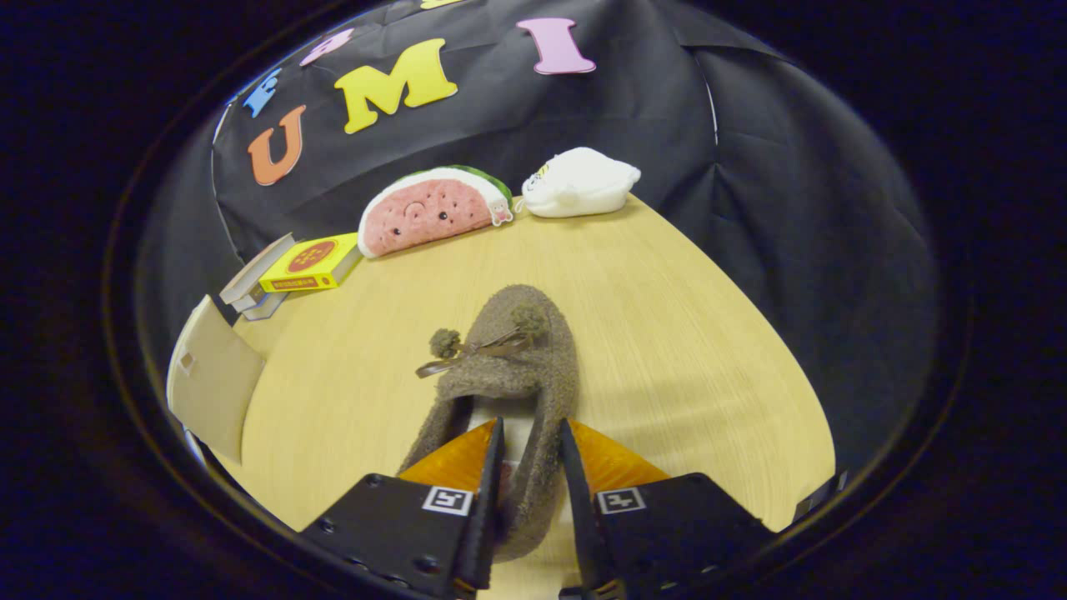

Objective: Open the storage box then place both shoes into the box .Put the left shoe in first, then the right shoe, with the right side of both shoes facing outward in a uniform manner.

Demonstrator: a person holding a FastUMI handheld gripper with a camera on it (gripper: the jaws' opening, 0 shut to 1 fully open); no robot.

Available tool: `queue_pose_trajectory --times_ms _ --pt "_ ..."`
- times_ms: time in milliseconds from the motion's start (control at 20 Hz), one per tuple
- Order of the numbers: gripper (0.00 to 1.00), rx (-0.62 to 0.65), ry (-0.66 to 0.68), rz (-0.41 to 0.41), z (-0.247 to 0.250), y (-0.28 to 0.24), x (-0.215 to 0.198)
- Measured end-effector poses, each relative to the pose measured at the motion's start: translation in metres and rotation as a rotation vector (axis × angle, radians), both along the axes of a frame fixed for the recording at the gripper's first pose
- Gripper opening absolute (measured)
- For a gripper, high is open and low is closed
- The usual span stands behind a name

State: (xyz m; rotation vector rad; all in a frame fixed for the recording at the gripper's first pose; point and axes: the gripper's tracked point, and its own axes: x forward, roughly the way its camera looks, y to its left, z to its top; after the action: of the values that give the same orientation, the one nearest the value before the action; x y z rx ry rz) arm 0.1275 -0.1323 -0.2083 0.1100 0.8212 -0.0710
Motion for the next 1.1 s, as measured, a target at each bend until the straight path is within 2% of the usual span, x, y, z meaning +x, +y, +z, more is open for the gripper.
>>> queue_pose_trajectory --times_ms 100,250,450,650,950,1100 --pt "0.06 0.016 -0.002 -0.016 0.002 -0.002 0.001" --pt "0.00 0.074 -0.016 -0.066 0.003 -0.003 -0.009" --pt "0.00 0.173 -0.003 -0.095 0.007 0.017 -0.023" --pt "0.00 0.247 -0.046 -0.114 0.042 0.054 -0.031" --pt "0.00 0.317 -0.169 -0.089 0.140 0.165 -0.023" --pt "0.00 0.368 -0.198 -0.086 0.173 0.227 -0.024"
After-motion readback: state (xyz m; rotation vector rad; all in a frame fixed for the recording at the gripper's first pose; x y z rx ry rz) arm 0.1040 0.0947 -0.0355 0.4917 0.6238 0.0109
